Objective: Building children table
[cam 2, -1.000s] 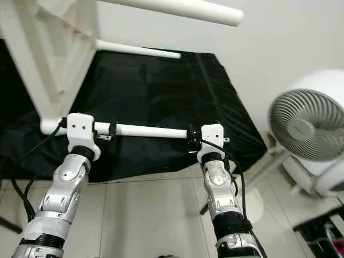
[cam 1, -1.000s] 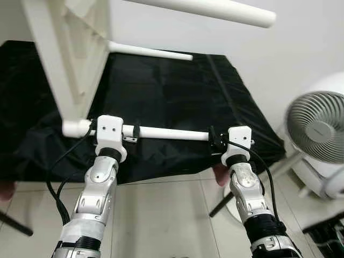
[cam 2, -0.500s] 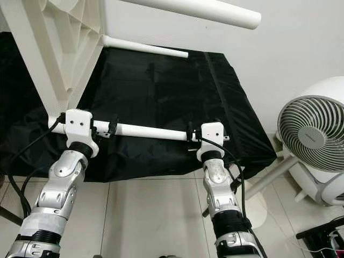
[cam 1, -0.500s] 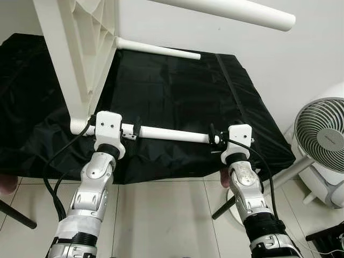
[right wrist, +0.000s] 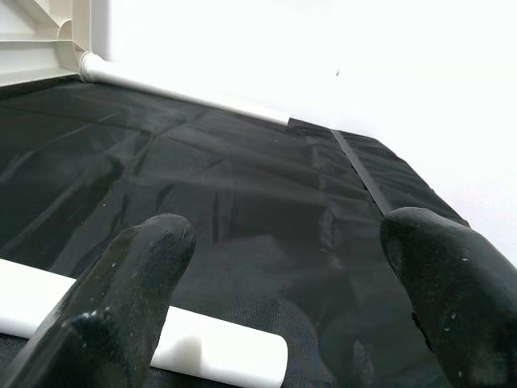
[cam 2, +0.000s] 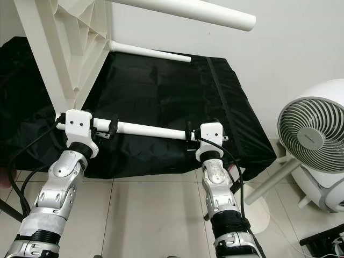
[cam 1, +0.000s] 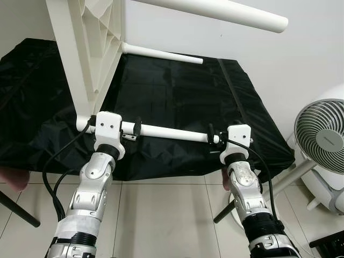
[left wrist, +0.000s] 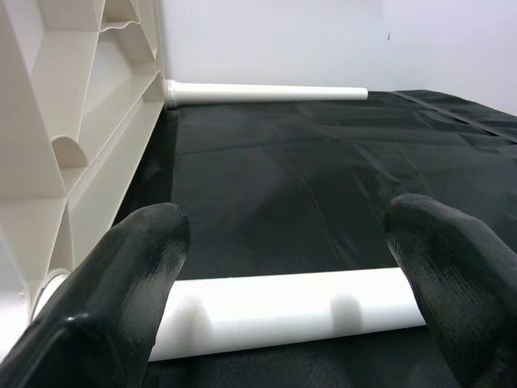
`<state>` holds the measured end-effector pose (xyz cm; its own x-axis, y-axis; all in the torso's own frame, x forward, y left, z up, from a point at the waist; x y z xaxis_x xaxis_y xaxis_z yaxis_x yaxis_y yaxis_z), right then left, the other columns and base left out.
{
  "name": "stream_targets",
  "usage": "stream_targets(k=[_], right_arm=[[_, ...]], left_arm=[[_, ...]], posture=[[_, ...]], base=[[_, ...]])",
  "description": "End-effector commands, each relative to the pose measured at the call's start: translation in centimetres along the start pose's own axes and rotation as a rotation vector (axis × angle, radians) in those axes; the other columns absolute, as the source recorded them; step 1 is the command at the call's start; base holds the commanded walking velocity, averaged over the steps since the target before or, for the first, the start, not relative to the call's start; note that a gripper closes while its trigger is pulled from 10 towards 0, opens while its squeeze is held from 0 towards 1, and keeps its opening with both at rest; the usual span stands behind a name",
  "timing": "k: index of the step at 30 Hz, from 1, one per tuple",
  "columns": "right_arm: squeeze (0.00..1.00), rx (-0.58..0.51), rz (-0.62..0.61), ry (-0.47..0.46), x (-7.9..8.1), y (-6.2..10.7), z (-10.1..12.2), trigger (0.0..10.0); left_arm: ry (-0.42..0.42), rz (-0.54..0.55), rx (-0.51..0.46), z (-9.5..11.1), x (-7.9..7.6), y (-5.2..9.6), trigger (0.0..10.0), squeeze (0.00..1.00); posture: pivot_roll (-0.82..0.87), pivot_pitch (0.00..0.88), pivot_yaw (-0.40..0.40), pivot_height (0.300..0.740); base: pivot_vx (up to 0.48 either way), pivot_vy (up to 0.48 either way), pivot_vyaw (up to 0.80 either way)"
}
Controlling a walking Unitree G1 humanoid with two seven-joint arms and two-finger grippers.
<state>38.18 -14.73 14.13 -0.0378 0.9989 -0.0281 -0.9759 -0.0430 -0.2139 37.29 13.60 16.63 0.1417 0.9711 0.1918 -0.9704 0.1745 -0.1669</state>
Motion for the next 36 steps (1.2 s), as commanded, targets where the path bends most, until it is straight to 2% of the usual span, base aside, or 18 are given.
stream_targets(k=[1, 5, 24, 36], right_arm=[[0.0, -0.003, 0.008, 0.0, 0.01, 0.05, -0.05, 10.0], [0.0, -0.002, 0.013, 0.001, 0.12, 0.07, -0.08, 10.0], [0.0, 0.002, 0.038, 0.007, 0.43, 0.1, -0.24, 10.0], [0.0, 0.015, 0.051, 0.029, 0.32, 0.32, -0.55, 10.0]], left_arm=[[0.004, 0.004, -0.001, 0.07, 0.14, -0.18, 10.0, 0.0], [0.006, 0.011, -0.003, 0.11, 0.25, -0.21, 10.0, 0.0], [0.006, 0.033, -0.008, 0.21, 0.54, -0.18, 10.0, 0.0], [0.02, 0.059, -0.001, 0.0, 0.74, 0.08, 10.0, 0.0]], posture=[[0.12, 0.0, -0.074, 0.74], [0.12, 0.0, -0.077, 0.74], [0.13, 0.0, -0.087, 0.74], [0.13, 0.0, -0.087, 0.74]], base=[[0.0, 0.0, 0.0], [0.0, 0.0, 0.0], [0.288, 0.0, 0.0], [0.0, 0.0, 0.0]])
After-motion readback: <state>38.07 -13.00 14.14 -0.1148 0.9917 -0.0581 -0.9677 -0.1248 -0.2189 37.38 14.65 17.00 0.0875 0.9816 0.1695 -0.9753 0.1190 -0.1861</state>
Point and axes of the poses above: a point about 5 cm out from each wrist's last joint towards the gripper, its own y axis pointing back from the gripper into the wrist, its own z axis along the axis of the wrist's last joint, x = y × z, the point moved 6 cm from there along -y, pointing out of the wrist towards the gripper, and after that the axes turned 6 degrees about -y, right-handed, at the moved point
